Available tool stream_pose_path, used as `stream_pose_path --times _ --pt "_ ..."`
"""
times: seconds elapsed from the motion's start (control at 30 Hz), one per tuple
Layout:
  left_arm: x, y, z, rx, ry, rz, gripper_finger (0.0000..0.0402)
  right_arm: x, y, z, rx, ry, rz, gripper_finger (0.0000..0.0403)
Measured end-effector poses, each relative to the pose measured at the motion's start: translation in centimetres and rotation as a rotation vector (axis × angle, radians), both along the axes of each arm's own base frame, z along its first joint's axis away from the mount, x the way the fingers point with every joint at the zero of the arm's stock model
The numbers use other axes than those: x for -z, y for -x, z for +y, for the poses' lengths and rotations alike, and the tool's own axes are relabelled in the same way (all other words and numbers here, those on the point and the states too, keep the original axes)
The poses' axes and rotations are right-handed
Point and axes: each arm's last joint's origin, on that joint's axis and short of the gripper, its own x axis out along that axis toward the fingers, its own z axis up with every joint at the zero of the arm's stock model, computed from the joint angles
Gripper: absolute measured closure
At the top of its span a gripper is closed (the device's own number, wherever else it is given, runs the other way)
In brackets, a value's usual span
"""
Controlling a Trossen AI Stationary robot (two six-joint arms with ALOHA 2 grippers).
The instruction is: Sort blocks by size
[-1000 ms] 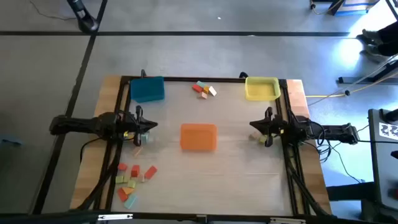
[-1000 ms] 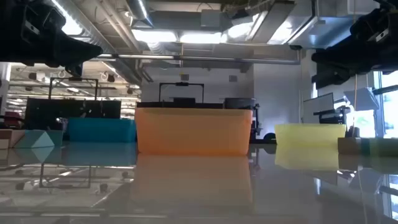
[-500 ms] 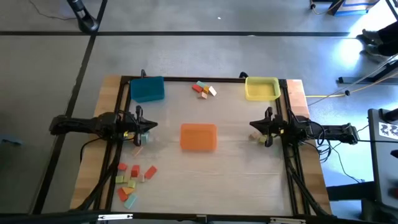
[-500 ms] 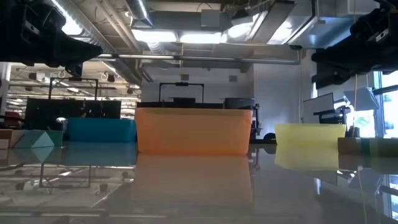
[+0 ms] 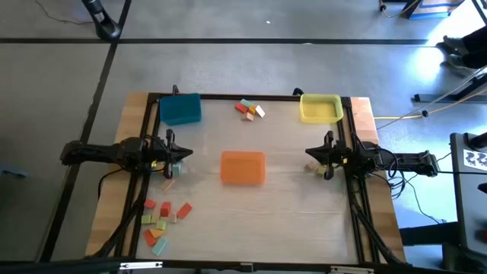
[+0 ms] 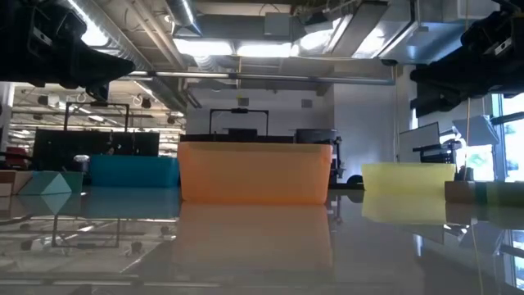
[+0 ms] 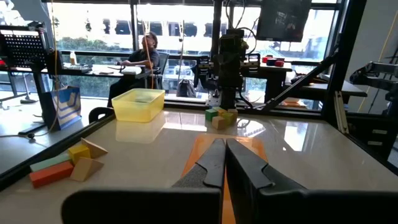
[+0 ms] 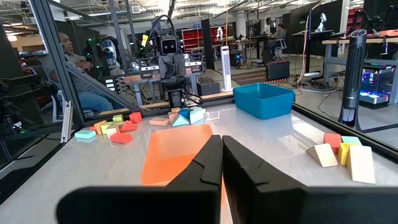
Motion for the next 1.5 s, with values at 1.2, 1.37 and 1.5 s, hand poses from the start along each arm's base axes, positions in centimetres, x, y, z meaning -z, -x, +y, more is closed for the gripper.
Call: stream_pose_path --times 1.2,1.37,1.5 --pt "-1.7 0.3 0.5 -0.182 0.039 -0.179 0.04 -1.1 0.2 -0.5 0.196 0.041 -0.014 0.0389" --pt "-1.7 0.3 0.5 -0.19 0.004 -0.171 0.04 -2.7 -0.1 -0.6 0.208 0.048 0.023 0.0389" --pt "-1.7 0.3 0.5 -0.19 0.002 -0.17 0.04 -3.9 -0.7 -0.6 0.21 0.074 0.148 0.0389"
